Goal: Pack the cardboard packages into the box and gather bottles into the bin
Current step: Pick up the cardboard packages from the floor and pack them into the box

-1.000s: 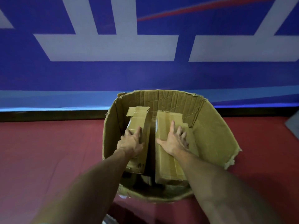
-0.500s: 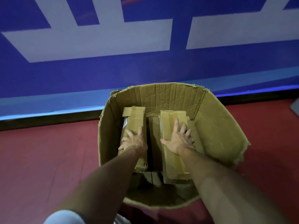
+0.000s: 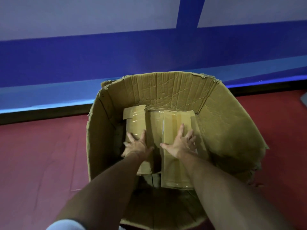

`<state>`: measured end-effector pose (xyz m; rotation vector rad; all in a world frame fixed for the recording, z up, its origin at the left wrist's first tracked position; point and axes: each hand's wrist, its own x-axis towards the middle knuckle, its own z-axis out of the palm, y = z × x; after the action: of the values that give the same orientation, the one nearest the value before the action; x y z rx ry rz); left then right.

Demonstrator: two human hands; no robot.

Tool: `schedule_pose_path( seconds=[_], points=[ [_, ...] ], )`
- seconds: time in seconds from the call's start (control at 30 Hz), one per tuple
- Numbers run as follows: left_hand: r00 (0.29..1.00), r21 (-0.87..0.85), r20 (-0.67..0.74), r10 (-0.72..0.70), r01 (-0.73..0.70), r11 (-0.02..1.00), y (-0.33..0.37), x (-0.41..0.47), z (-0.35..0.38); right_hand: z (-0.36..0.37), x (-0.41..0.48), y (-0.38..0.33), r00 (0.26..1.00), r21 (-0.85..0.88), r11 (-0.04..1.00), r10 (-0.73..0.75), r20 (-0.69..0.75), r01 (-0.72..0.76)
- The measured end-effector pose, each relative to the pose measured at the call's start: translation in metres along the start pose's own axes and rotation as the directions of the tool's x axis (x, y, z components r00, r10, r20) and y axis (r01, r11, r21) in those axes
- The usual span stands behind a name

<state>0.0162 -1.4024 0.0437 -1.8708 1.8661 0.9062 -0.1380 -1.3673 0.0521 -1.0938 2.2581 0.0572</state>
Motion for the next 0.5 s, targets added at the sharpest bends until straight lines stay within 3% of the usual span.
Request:
schedule_pose_path(
  seconds=[0.1,0.33,0.5],
  points=[
    [0.997,-0.052,0.075,-0.010,0.014,0.999,-0.011,0.009,0.005,0.009,0.003,0.006,0.999,0.008,0.999,0.042,0.028,-0.042],
    [0.989,-0.127,0.139,0.043,-0.025,0.992,-0.032,0.023,0.009,0.017,0.004,0.009,1.000,-0.091,0.996,-0.013,0.027,0.016],
    [0.993,-0.056,0.102,0.052,-0.046,0.997,-0.028,0.017,0.008,0.016,0.005,0.005,0.997,-0.101,0.993,-0.063,0.035,0.066]
  ],
)
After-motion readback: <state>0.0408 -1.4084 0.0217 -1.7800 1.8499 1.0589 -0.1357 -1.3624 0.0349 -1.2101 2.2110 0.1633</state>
